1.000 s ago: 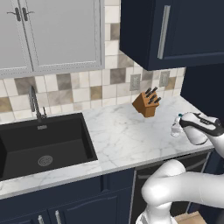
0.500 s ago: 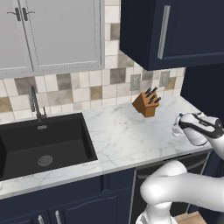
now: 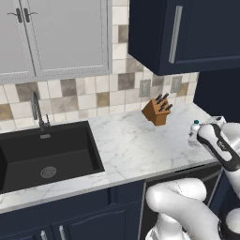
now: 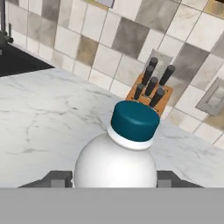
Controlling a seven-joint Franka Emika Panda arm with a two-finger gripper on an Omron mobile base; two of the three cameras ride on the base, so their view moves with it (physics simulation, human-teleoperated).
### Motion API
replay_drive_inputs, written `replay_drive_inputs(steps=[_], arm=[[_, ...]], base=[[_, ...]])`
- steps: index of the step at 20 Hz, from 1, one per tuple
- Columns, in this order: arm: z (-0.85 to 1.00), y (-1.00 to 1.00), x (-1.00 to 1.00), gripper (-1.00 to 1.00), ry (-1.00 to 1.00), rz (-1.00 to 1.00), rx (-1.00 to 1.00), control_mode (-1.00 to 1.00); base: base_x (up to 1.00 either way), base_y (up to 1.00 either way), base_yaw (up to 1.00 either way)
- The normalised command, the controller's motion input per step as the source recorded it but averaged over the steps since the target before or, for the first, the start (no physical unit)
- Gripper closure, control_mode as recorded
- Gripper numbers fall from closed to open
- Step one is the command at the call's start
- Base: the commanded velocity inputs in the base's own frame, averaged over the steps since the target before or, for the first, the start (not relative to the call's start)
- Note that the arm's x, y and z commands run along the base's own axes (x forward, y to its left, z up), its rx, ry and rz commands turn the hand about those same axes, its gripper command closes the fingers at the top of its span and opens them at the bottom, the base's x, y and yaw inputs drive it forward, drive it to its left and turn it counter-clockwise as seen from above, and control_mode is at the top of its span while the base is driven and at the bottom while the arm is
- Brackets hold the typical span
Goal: Take the bottled waters from the counter and place them in the freezer to freeze. Close the freezer door after placing the bottles.
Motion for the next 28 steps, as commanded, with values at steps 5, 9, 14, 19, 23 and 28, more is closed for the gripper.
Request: replay_drive_inputs(steps=[5,9,14,19,23,28], arm=[[0.63,0.36,-0.68,1.0,0.0,0.27,-0.04,-1.0],[0.69,0.28,-0.28,1.0,0.1,0.13,0.0,-1.0],[0.32,0.33,-0.33,1.0,0.18,0.03,-0.01,-1.0],[0.01,0.19,-0.53,1.0,0.15,0.01,0.0,-1.0],[0.02,0.28,-0.59,1.0,0.09,0.0,0.06,-1.0],[0.14,0.45,-0.35,1.0,0.01,0.0,0.11,-1.0]], base=[[0.0,0.0,0.0],[0.0,0.0,0.0],[0.0,0.0,0.0],[0.0,0.0,0.0],[0.0,0.0,0.0],[0.0,0.0,0.0]])
